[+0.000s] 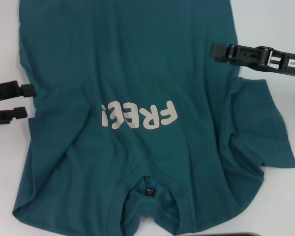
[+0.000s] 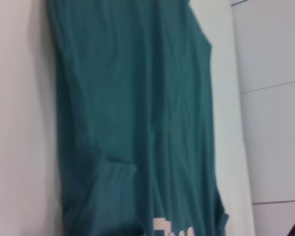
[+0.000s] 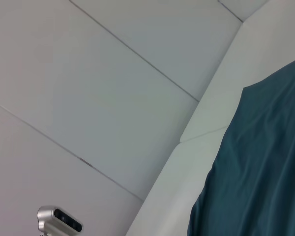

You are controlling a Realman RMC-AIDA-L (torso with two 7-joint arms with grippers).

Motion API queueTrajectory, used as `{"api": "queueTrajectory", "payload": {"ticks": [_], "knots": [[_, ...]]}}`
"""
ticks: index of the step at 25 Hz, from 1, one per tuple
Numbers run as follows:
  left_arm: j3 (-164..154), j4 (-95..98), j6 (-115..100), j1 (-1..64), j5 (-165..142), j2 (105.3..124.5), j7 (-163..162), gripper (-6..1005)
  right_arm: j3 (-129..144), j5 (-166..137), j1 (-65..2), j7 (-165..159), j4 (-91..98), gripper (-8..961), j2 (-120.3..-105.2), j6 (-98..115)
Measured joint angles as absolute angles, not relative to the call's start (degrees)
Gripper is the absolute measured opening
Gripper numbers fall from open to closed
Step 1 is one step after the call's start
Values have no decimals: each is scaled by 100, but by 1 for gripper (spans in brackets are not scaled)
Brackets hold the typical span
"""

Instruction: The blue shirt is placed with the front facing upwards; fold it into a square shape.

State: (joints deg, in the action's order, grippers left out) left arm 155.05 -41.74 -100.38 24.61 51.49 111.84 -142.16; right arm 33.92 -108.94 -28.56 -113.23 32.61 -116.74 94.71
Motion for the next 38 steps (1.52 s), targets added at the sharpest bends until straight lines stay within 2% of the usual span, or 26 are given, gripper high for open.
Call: {"api": "queueTrajectory", "payload": {"ticks": [38], "knots": [[15675,-4175,-9824,2288,4875,11142,-14015,891,3398,-10878,-2845,-11356,3261,899,-11668,9446]]}}
